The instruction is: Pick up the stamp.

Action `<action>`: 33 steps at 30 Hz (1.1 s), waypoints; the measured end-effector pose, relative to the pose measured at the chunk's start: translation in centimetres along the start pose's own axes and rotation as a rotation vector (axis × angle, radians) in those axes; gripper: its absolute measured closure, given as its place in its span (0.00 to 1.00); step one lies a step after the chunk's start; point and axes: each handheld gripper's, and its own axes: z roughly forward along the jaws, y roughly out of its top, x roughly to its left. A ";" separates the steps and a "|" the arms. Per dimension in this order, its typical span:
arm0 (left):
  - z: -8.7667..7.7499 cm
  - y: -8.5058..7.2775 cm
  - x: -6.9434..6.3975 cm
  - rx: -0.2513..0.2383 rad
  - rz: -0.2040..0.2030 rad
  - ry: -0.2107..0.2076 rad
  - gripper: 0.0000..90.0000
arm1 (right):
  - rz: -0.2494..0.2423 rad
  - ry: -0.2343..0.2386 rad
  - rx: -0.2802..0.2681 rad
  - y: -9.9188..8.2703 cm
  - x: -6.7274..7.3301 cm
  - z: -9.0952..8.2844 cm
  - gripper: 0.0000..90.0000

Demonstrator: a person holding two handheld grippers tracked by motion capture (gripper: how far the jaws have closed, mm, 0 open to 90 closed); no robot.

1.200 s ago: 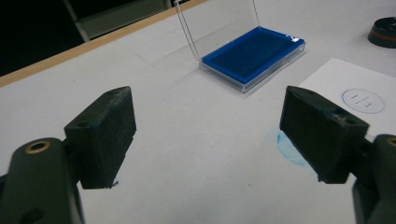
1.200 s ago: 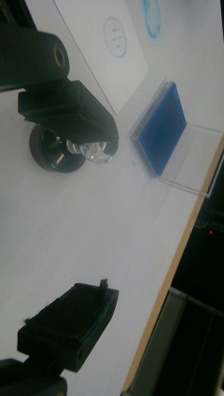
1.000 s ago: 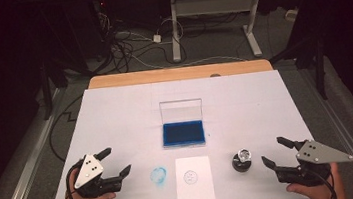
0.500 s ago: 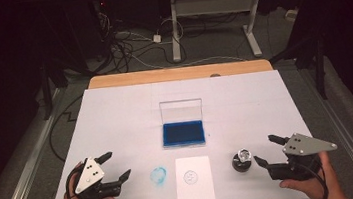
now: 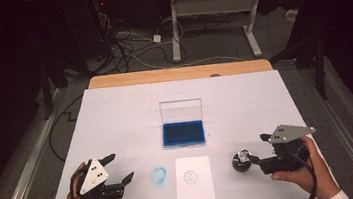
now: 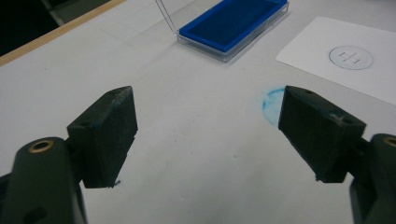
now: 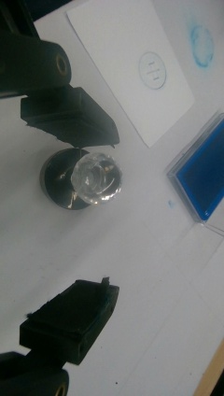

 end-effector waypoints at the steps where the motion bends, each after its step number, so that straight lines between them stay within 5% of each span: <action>1: 0.0 0.0 0.0 0.000 0.000 0.000 0.21 | 0.006 0.008 0.006 0.0 0.0 0.2 0.26; 9: 0.1 0.1 -0.1 -0.009 -0.015 -0.031 0.21 | -0.015 0.055 0.087 0.5 0.4 3.0 0.28; 14: 0.3 -0.1 0.0 0.006 -0.012 -0.037 0.21 | -0.036 0.061 0.115 0.0 0.7 4.2 0.42; 33: 0.9 -0.2 -0.1 0.051 0.002 -0.053 0.21 | -0.057 0.082 0.116 0.0 1.0 4.9 0.62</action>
